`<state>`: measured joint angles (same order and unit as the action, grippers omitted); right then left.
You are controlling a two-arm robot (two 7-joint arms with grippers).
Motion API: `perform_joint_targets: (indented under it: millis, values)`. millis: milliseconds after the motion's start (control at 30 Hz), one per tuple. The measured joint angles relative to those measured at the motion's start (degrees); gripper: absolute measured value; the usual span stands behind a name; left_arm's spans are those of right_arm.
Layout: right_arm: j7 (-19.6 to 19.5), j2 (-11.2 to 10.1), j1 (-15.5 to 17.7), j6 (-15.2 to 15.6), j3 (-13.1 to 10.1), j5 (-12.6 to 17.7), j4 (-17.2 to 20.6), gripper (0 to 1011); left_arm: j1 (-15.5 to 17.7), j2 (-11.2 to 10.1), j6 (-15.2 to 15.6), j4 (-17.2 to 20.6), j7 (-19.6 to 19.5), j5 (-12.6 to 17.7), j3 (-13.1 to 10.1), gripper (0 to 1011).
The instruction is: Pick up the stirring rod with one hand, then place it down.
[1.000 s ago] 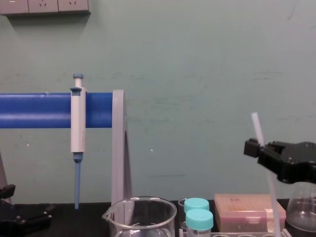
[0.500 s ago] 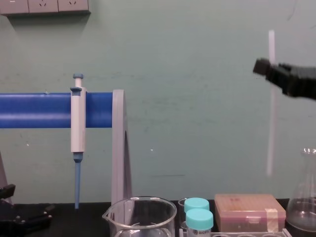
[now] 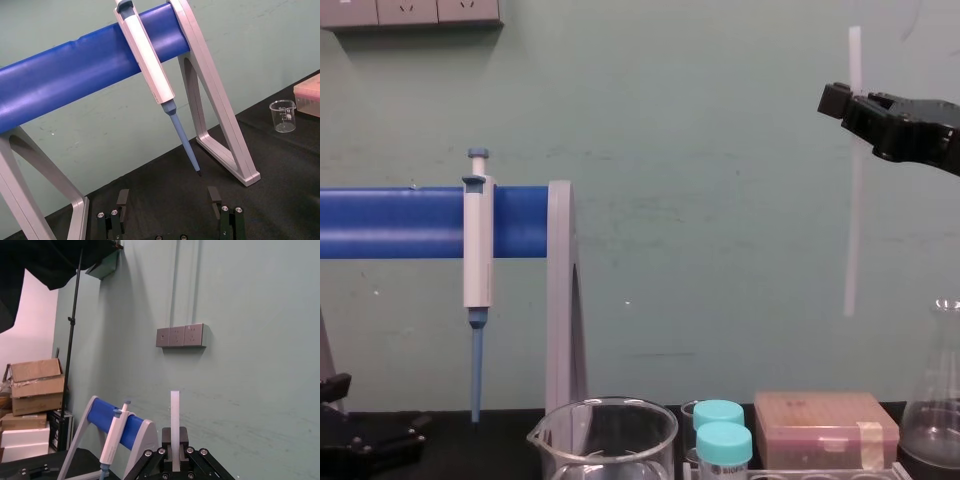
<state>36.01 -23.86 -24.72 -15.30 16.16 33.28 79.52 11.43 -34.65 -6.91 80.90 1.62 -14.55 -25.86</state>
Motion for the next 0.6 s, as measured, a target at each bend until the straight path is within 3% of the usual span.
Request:
perform_joint_targets:
  millis: [600]
  values:
    - [0.0,-0.5,0.7,0.7,0.2,0.1,0.7,67,0.0,0.0,0.0,0.0,0.0,0.0,0.0,1000]
